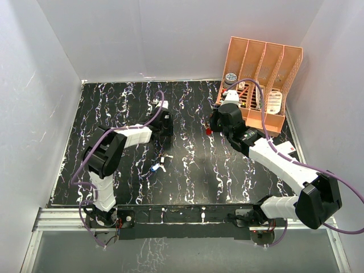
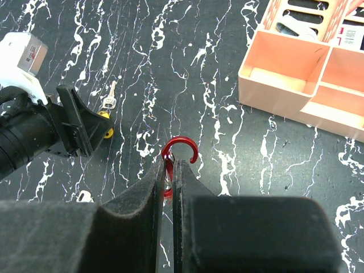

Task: Put the keys on the keyring

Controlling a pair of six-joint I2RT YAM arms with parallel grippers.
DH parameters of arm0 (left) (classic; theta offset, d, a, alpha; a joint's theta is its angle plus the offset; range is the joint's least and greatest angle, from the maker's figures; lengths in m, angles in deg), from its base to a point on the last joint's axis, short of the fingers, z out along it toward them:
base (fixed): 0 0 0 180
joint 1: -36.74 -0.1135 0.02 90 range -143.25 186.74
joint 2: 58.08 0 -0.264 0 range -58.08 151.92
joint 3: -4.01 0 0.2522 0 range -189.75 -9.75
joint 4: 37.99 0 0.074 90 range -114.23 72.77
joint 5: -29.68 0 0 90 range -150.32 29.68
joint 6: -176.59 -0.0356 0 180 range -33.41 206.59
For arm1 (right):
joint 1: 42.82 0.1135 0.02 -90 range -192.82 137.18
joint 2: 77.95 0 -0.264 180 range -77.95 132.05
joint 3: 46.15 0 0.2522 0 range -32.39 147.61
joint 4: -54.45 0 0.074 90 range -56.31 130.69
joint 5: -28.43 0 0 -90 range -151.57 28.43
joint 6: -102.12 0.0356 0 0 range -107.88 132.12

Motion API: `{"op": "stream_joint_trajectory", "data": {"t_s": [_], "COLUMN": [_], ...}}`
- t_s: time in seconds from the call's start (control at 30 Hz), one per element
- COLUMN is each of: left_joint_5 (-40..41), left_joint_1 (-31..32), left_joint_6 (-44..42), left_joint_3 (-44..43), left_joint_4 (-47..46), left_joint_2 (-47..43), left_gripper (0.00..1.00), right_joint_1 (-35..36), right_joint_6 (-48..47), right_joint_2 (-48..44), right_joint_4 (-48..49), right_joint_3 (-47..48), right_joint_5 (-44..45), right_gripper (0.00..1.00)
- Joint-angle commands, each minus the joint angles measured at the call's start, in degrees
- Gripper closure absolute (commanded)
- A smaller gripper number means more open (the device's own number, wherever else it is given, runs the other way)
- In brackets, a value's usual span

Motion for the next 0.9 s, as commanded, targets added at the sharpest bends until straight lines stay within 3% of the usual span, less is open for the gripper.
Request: {"op": "stream_joint_trajectory", "data": {"t_s": [0.0,0.23,0.37,0.87], "left_joint_5": [0.7,-2.9,-3.8,3.9], "left_joint_1": [1.4,1.6,1.8,5.1], "left_joint_6": [0.1,4.0,5.5,5.6], "left_joint_3": [-1.6,0.9,1.7,0.8], "left_joint_4": [2.2,-0.6,-1.0,4.5], "left_joint_2": [0.8,-0.6,-1.0,1.2], "left_gripper": [0.47,0.50,0.56,0.67], "right_joint_1": [-0.2,-0.2,-0.2,-0.2], "right_joint_6": [-0.4,-0.5,-0.5,-0.4], "right_joint_2": [-1.0,-1.3,-1.4,-1.2], "right_joint_4": [2.8,2.7,2.8,2.9], "right_joint_3": [-0.3,-0.2,-0.4,-0.4], "right_joint_5": [0.7,1.0,1.0,0.6], "right_gripper": [1.00,1.00,1.00,1.00]}}
